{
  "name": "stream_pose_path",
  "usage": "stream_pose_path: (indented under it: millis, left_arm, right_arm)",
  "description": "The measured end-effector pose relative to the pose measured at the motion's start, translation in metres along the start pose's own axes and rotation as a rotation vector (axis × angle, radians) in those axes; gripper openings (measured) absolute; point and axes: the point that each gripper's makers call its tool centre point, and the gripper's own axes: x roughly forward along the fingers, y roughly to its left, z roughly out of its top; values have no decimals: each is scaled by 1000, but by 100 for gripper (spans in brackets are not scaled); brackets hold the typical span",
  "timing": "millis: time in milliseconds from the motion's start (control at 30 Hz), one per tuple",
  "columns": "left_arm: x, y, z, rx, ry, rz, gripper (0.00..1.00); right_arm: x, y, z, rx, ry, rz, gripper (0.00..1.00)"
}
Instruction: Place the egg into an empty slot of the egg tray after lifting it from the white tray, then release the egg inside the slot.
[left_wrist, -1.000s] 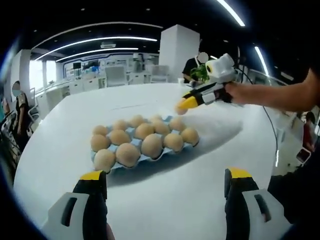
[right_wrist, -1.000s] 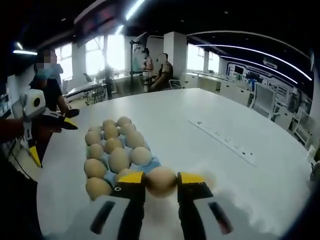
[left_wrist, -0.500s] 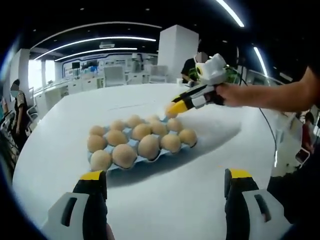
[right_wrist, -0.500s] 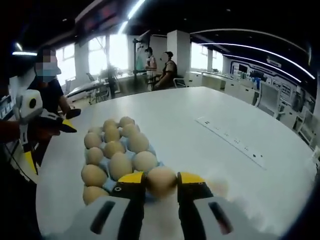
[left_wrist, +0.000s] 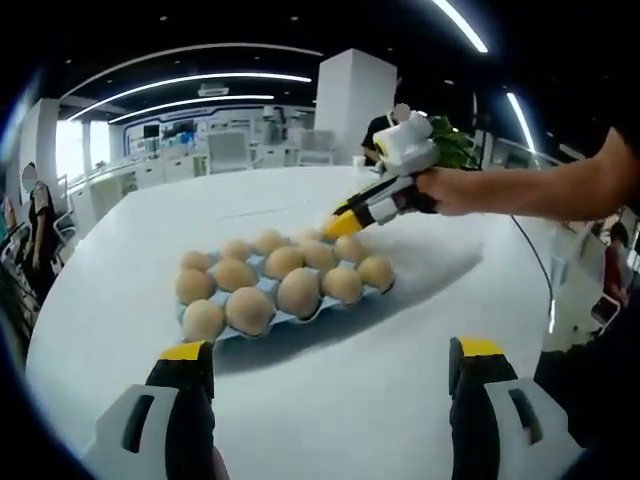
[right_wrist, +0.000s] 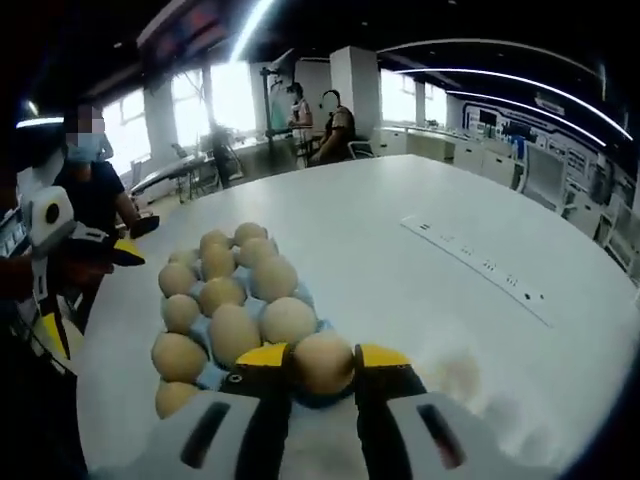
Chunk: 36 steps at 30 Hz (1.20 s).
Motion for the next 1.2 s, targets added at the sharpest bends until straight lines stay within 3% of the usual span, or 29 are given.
stream_pose_path:
  millis: [300,1033,1200]
  left_arm:
    - [-2,7,-1,12,12,7,100]
    - [-1,2,1,30,23,1,100]
    - [-2,1,4,35,21,4,100]
  right_arm:
    - [2,-1,-9,64,62,53,25]
    - [1,6,-9,1,73,105,26]
    - [-6,4,-1,10,33,88,29]
